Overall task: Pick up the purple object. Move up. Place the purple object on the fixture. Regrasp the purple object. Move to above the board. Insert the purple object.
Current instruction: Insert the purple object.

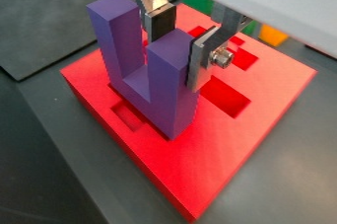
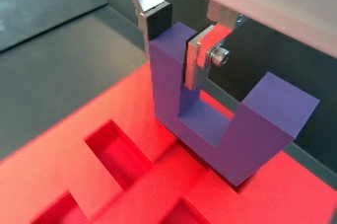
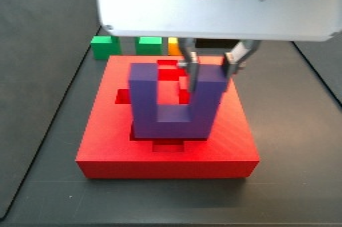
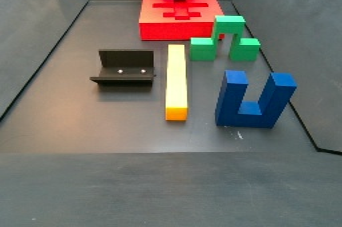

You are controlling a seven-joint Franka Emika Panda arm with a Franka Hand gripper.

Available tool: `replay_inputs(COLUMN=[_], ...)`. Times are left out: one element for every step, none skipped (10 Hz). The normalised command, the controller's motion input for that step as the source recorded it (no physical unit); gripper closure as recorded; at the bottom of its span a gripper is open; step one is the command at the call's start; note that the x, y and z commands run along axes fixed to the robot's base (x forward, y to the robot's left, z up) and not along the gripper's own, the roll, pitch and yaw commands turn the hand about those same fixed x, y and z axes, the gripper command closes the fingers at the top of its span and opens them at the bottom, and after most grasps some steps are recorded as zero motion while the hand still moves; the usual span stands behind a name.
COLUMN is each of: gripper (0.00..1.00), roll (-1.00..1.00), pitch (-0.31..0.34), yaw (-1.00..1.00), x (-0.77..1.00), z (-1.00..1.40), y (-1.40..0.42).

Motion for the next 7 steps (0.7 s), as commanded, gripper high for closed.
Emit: replay_inputs(gripper=[1.00, 1.00, 1.00, 1.00, 1.00, 1.00, 1.00], roll=[0.00, 0.00, 0.04, 0.06, 0.11, 0.15, 0.21], pitch=[-0.164, -0.109, -0.029, -0.034, -0.011, 0.000, 0.000], yaw=[0.05, 0.00, -0.05, -0.10, -0.12, -0.11, -0.05], x=[-0.54, -0.22, 0.25, 0.42, 0.53, 0.57, 0.43], z=[-0.04, 0.00, -0.19, -0.32, -0.30, -0.21, -0.19], y=[0.00, 0.00, -0.07, -0.12, -0.13, -0.10, -0.04])
